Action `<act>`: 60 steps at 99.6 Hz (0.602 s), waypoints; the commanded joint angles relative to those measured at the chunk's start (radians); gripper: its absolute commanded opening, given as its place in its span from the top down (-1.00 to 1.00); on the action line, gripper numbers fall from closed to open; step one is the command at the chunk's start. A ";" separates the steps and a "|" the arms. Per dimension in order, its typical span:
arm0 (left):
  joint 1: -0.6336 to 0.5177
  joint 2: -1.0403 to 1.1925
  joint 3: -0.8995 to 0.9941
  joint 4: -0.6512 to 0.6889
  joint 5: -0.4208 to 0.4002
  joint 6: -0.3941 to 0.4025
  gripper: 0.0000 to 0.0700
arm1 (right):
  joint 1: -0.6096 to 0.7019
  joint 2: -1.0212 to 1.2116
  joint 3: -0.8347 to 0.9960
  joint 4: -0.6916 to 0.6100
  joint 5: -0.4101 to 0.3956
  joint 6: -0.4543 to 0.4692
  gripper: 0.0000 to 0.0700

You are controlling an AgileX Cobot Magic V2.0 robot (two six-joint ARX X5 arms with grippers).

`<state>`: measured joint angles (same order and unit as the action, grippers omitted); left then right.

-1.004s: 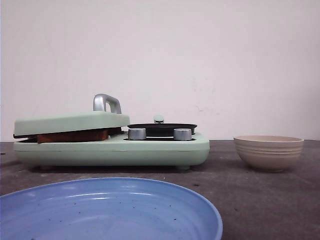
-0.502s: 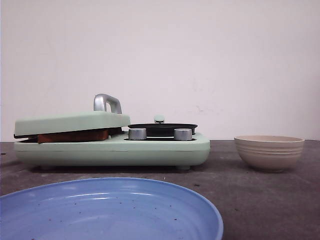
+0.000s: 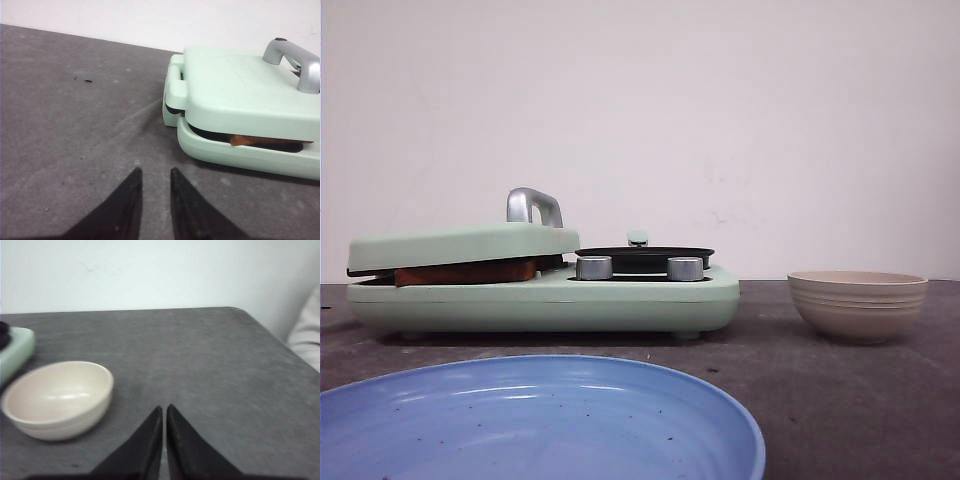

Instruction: Make breakfast with bread and shrimp

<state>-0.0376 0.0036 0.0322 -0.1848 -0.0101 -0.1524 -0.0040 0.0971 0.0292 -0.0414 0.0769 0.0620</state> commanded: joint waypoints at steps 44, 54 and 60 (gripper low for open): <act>0.001 0.000 -0.018 -0.003 0.002 -0.008 0.95 | -0.021 -0.093 -0.017 -0.138 -0.085 -0.096 0.98; 0.001 0.000 -0.018 -0.003 0.002 -0.008 0.95 | -0.019 -0.093 -0.017 -0.117 -0.141 -0.096 0.98; 0.001 0.000 -0.018 -0.003 0.002 -0.008 0.95 | -0.019 -0.093 -0.017 -0.112 -0.140 -0.096 0.98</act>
<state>-0.0376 0.0036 0.0322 -0.1848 -0.0097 -0.1524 -0.0227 0.0044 0.0158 -0.1677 -0.0589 -0.0273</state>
